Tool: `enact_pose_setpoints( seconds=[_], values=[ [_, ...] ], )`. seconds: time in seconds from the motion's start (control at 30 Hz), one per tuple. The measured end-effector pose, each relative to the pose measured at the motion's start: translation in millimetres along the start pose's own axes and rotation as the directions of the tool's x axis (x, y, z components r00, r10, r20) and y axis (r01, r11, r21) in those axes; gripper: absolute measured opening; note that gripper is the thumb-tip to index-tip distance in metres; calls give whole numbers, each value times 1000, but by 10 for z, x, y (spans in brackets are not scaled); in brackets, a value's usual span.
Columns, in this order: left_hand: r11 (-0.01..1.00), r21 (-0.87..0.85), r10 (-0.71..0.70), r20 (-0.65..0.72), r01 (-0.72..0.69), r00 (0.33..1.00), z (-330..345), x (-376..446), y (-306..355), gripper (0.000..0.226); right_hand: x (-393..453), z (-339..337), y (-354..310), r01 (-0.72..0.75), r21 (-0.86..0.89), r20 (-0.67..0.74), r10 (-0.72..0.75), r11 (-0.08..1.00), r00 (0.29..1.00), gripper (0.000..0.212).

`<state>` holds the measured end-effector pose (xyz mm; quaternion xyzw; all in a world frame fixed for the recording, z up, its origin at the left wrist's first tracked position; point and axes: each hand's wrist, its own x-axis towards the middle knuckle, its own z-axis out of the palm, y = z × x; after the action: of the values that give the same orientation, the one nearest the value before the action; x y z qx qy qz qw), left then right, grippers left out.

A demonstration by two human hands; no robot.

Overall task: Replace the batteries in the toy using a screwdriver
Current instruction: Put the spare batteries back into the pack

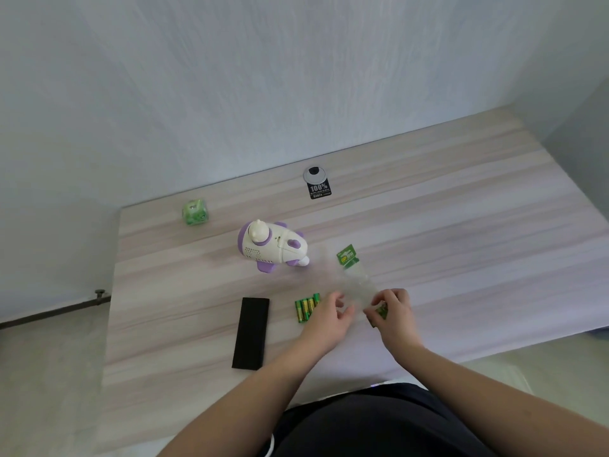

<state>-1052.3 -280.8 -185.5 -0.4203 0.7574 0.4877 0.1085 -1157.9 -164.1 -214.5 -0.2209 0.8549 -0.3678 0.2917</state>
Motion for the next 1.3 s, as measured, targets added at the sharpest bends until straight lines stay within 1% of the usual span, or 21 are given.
enact_pose_setpoints(
  seconds=[0.03,0.07,0.1,0.13,0.2,0.23,0.3,0.37,0.5,0.6,0.7,0.77,0.9,1.03,1.1,1.17,1.23,1.3],
  values=[
    [989,-136,-63,25,66,998,2,7,78,66,-21,-31,-38,33,18,-14,-33,999,999,19],
    [955,-274,-100,53,111,994,13,14,146,80,-41,-59,-77,68,27,-27,-68,997,997,20],
    [911,-388,-120,84,143,989,43,27,189,90,-60,-85,-121,108,29,-39,-107,994,994,22],
    [858,-488,-117,116,159,986,74,31,239,89,-73,-105,-165,147,30,-49,-146,989,988,22],
    [765,-626,-87,136,154,987,103,31,339,68,-96,-135,-250,206,42,-55,-203,978,978,23],
    [729,-669,-81,122,143,989,115,45,372,63,-104,-145,-280,225,54,-50,-222,973,974,24],
    [687,-715,-87,92,127,992,120,83,414,65,-115,-164,-313,254,94,-50,-250,963,967,29],
    [657,-743,-108,76,129,991,114,111,442,62,-131,-186,-326,256,151,-47,-251,955,967,33],
    [650,-749,-130,59,130,990,79,148,469,39,-138,-223,-332,211,268,-4,-218,940,976,36],
    [640,-757,-138,58,134,989,80,144,487,40,-110,-253,-333,168,338,11,-182,926,983,36],
    [639,-755,-153,64,148,986,78,114,488,45,-84,-286,-333,143,361,31,-165,922,986,36],
    [652,-742,-162,68,158,984,59,91,493,42,-59,-297,-333,129,356,52,-157,926,986,36],
    [682,-717,-154,52,144,987,34,103,475,43,-36,-311,-355,118,352,74,-153,929,985,33],
    [700,-700,-137,61,141,989,13,75,468,49,-30,-351,-376,227,262,89,-258,938,962,38],
    [693,-708,-144,47,134,988,-1,58,463,45,-23,-367,-369,251,219,90,-276,943,957,40],
    [694,-709,-147,26,122,989,-18,51,462,38,-10,-374,-366,238,185,95,-258,953,961,40],
    [713,-693,-129,21,107,991,-33,27,480,38,11,-384,-382,213,146,116,-230,966,966,41],
    [746,-659,-129,5,100,992,-37,-2,498,40,34,-397,-406,217,102,144,-230,971,962,39]
  ],
)
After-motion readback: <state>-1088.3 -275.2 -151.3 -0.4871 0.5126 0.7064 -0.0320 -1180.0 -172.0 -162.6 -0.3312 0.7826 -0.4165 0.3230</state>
